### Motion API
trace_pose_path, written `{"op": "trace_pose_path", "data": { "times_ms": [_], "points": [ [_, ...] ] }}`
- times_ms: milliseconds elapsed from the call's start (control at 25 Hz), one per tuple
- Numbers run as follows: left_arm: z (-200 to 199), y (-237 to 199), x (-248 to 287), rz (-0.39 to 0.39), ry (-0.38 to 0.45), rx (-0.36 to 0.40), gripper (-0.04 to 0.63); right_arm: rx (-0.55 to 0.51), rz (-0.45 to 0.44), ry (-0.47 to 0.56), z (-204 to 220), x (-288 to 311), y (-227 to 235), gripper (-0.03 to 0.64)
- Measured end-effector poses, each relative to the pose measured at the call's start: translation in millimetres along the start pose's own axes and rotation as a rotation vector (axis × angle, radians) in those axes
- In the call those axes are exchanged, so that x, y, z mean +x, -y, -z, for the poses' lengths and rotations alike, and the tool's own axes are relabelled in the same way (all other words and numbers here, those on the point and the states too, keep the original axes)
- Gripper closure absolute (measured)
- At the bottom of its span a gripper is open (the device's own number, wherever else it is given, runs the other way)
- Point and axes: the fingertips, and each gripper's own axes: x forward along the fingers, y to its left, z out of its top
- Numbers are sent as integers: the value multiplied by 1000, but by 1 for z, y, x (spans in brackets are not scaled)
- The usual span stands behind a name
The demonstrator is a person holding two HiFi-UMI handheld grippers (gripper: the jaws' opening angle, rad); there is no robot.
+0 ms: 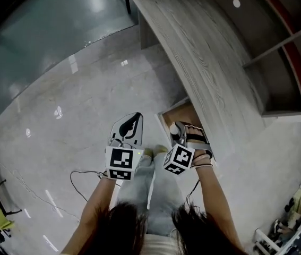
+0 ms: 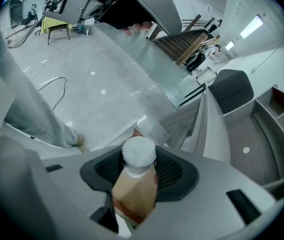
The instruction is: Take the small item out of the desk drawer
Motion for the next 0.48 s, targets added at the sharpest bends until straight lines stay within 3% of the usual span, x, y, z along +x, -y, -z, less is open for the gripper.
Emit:
{"op": "trace_pose_path", "data": {
  "times_ms": [480],
  "points": [
    [-30, 5, -27, 19, 19, -8, 578, 188, 65, -10, -8, -44, 17, 420]
  ]
}}
